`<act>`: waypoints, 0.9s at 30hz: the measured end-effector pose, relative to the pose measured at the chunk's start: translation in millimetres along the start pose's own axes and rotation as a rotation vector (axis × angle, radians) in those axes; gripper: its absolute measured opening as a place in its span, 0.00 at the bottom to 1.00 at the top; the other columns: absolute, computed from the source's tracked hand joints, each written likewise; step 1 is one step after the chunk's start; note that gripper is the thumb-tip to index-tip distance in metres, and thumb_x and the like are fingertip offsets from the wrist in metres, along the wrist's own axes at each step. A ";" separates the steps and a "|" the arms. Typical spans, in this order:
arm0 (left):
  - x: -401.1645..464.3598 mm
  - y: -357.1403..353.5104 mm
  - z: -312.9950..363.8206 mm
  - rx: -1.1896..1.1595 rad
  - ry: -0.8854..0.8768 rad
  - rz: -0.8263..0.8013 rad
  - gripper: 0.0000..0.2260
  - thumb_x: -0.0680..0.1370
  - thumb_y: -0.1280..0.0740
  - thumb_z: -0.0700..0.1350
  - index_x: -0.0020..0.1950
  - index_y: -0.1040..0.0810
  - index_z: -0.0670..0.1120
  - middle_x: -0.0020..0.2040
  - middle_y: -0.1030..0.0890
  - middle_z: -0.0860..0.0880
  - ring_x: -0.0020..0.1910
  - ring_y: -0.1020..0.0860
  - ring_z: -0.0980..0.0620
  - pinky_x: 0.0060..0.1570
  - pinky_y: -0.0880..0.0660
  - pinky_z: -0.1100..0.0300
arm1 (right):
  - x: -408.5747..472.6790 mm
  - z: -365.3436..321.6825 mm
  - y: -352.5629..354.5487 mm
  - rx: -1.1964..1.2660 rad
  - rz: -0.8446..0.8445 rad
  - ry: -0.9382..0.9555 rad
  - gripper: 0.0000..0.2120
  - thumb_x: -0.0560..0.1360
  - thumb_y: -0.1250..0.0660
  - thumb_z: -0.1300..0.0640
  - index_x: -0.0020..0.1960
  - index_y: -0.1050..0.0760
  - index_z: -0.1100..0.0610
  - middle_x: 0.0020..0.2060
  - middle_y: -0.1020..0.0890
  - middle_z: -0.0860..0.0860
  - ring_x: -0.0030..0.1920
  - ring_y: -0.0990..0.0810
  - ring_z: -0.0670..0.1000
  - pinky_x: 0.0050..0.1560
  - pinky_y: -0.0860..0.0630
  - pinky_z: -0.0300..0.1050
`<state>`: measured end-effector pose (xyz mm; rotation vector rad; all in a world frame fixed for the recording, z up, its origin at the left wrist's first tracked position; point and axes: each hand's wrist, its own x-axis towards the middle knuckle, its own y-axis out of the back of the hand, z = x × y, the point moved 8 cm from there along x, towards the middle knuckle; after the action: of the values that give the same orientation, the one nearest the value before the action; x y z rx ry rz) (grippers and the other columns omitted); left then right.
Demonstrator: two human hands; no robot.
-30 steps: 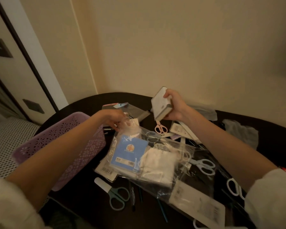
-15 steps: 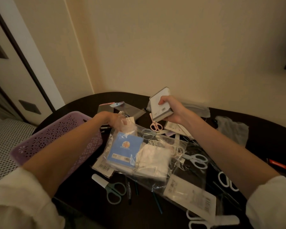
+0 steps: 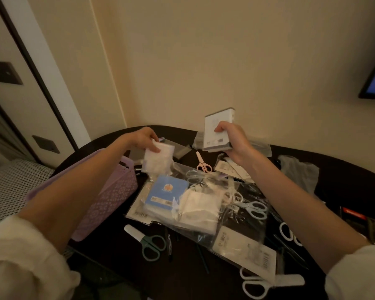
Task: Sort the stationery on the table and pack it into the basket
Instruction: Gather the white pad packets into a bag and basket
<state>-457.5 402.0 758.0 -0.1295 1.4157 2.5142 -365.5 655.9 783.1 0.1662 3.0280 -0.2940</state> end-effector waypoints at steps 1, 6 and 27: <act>-5.5 10.5 7.6 0.027 -0.025 0.090 0.19 0.74 0.27 0.39 0.62 0.26 0.38 0.61 0.27 0.42 0.55 0.27 0.46 0.50 0.28 0.58 | -4.0 -2.5 4.1 0.018 0.031 0.012 0.20 0.73 0.38 0.64 0.65 0.31 0.63 0.51 0.22 0.58 0.50 0.21 0.56 0.53 0.23 0.54; -47.9 51.4 55.1 -0.036 -0.166 0.578 0.16 0.75 0.28 0.43 0.58 0.22 0.36 0.57 0.22 0.41 0.55 0.25 0.44 0.52 0.27 0.54 | -29.5 -12.8 31.9 0.117 0.170 0.068 0.15 0.75 0.36 0.63 0.61 0.29 0.62 0.53 0.20 0.58 0.53 0.20 0.56 0.58 0.22 0.55; -114.1 -214.2 253.4 -0.879 0.105 -0.249 0.17 0.80 0.39 0.31 0.68 0.35 0.34 0.65 0.28 0.37 0.62 0.25 0.39 0.55 0.23 0.41 | -159.3 -15.6 248.3 0.275 0.720 0.122 0.22 0.75 0.32 0.54 0.66 0.34 0.58 0.49 0.24 0.52 0.48 0.23 0.49 0.56 0.21 0.51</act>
<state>-279.8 703.7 735.9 -0.5551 0.1994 2.7296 -180.0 885.4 768.7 1.2817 2.7724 -0.6316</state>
